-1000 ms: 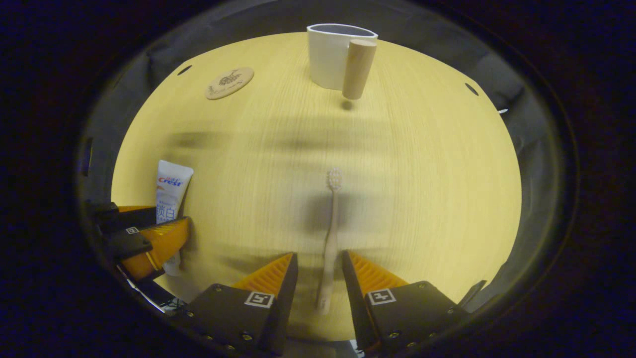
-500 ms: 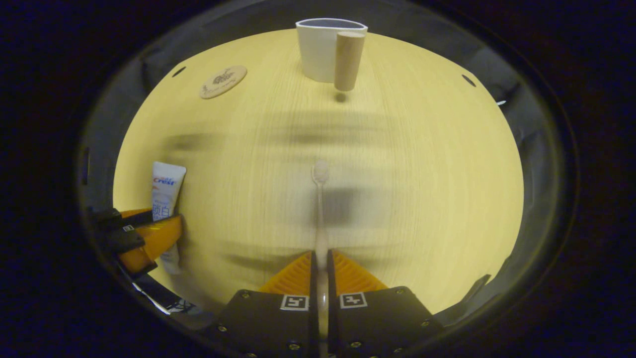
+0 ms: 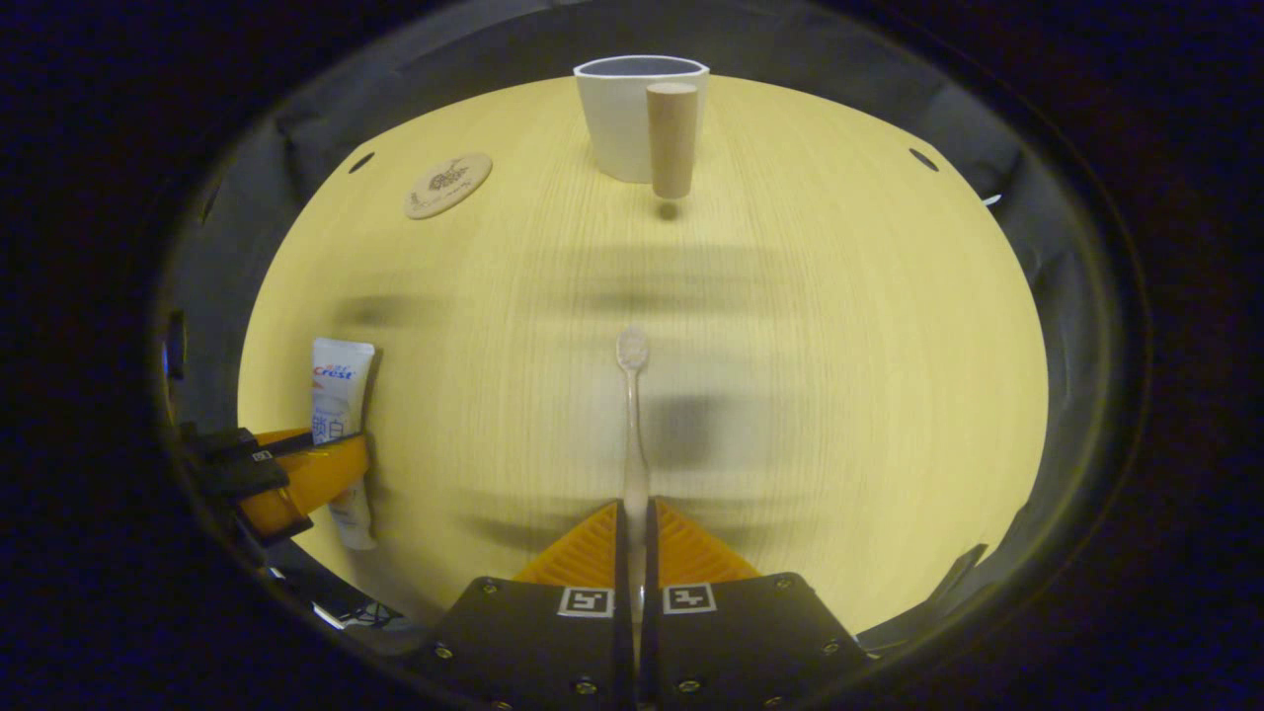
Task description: Put the toothbrush and toothpaste on the desktop into the cup, then pick up the cup and place it on the coaster on the desktop.
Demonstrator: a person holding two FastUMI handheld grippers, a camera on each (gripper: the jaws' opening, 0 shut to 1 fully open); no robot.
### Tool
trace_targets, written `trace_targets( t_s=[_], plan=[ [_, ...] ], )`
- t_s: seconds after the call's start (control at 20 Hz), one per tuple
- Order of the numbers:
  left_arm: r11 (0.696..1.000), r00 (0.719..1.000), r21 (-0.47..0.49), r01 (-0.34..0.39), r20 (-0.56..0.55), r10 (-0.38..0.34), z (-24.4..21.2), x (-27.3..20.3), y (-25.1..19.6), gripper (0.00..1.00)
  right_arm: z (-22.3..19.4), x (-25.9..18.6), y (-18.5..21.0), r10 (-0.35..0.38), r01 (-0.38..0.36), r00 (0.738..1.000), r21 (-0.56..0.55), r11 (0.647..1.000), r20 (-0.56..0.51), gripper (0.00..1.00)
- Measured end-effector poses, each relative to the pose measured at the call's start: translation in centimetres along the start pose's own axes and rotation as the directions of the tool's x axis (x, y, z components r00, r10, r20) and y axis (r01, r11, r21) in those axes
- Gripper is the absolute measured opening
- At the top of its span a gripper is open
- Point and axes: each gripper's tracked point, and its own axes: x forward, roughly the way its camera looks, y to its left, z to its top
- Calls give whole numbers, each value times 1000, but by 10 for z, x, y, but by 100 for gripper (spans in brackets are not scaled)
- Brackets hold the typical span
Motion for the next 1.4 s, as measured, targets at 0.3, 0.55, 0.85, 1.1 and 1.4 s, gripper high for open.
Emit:
trace_targets(
  t_s=[0.3, 0.55, 0.85, 1.1, 1.4],
  plan=[
    [1000, 994, 6, 13, 110, -14, 20, -22, -5, 23, 15, -19, 8, 56, -59, 994, 28, 998, 95, 3],
    [998, 978, -17, 69, 199, -64, 37, -41, -21, 23, 35, -45, 16, 121, -137, 964, 51, 989, 235, 3],
    [994, 934, -12, 108, 344, -97, 68, -78, -36, 23, 70, -89, 16, 163, -200, 883, 39, 979, 441, 4],
    [994, 869, 3, 112, 484, -100, 105, -102, -55, 23, 113, -128, 15, 183, -229, 777, 0, 973, 602, 3],
    [995, 792, 10, 100, 604, -86, 147, -132, -63, 23, 175, -154, 3, 159, -174, 664, -56, 983, 731, 3]
  ],
)
